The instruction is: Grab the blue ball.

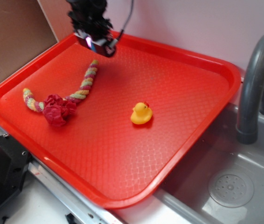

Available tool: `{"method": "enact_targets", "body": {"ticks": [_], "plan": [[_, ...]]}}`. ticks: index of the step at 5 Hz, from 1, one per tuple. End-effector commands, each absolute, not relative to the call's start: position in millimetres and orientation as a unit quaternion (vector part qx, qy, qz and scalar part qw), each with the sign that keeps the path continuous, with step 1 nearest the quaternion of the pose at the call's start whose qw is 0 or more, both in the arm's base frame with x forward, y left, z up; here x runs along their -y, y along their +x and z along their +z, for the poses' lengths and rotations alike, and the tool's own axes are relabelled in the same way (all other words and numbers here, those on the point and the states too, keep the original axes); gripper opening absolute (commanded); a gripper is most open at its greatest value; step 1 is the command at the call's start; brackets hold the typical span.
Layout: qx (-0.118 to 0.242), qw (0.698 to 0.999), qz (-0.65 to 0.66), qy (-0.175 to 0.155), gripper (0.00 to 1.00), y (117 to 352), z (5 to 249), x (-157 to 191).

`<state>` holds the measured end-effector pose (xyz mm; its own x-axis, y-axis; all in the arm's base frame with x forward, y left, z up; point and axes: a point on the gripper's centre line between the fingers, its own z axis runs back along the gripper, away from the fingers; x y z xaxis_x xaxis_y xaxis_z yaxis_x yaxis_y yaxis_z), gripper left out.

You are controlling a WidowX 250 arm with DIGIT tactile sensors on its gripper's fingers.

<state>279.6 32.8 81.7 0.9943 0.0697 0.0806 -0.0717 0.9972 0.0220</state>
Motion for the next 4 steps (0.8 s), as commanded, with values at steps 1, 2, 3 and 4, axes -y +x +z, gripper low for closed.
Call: {"method": "enact_targets", "body": {"ticks": [1,2,3,4], "plan": [[0.047,0.999,0.006,0.003,0.0,236,169,4],[0.053,0.998,0.014,-0.002,0.0,206,198,14],[0.064,0.998,0.015,-0.001,0.0,193,209,13],[0.083,0.996,0.007,-0.025,0.0,204,204,3]]}}
